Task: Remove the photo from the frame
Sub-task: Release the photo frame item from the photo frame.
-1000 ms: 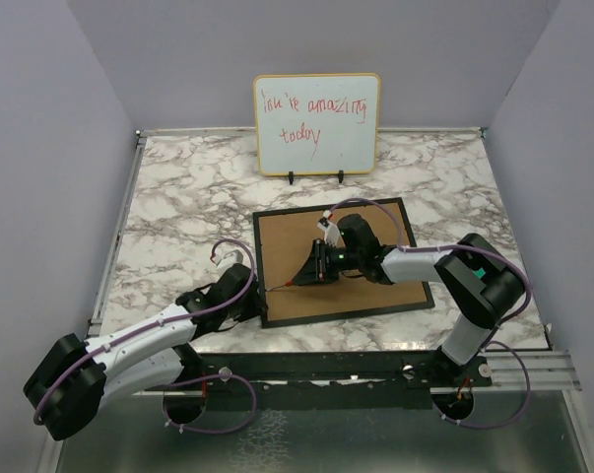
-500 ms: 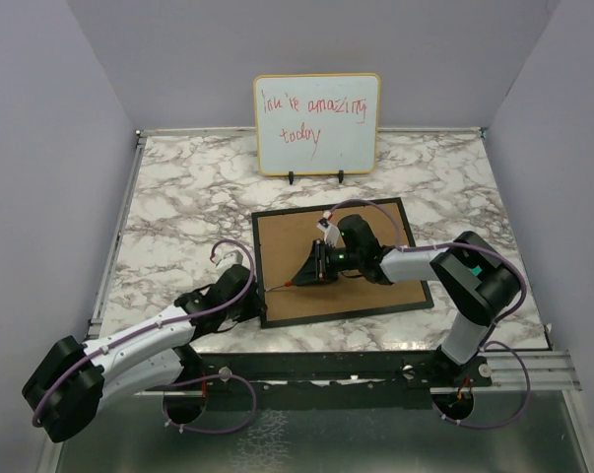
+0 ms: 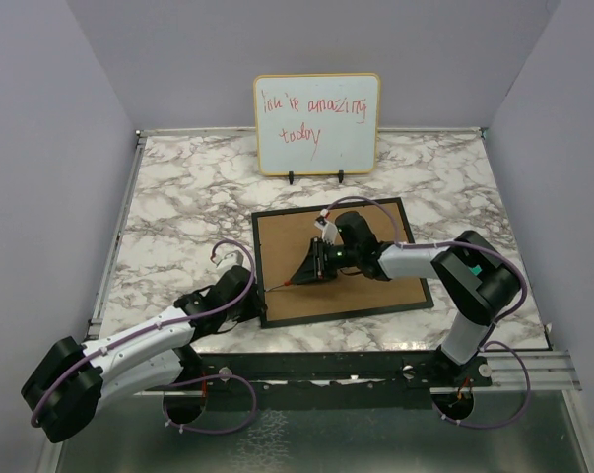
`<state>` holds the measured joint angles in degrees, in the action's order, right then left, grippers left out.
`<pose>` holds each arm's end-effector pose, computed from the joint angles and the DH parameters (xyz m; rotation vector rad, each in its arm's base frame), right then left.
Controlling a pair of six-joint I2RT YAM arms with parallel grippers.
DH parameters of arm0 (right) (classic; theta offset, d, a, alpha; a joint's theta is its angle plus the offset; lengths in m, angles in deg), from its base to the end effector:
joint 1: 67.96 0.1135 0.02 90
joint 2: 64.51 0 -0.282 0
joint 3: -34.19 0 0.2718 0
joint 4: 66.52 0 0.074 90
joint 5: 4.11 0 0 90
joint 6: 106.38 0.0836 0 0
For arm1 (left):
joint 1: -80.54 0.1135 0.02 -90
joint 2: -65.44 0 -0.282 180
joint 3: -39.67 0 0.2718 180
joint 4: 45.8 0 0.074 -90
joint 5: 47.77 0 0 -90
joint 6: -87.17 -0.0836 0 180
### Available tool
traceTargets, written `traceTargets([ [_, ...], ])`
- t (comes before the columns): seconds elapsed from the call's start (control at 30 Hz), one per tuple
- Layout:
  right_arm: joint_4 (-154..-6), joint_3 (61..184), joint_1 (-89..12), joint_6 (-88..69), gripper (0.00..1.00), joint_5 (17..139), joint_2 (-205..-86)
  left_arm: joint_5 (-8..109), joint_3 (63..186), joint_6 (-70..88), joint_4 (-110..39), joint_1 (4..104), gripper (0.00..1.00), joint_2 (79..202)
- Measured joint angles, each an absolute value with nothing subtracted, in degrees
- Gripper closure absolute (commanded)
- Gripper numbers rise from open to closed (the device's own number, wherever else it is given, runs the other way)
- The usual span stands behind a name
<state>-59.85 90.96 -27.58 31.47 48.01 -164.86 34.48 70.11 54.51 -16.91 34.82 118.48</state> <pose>0.2558 0.2850 0.1195 -0.2647 2.5219 1.4849 0.1470 -0.1346 0.1117 -0.3192 2.5391 -0.5919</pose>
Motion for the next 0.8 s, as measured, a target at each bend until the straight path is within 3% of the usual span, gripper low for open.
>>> traceTargets([
  [0.8,-84.16,105.10,-23.95,24.52,1.00,56.18,-164.47,34.09,69.28,53.87,-17.65,34.39,1.00,117.38],
])
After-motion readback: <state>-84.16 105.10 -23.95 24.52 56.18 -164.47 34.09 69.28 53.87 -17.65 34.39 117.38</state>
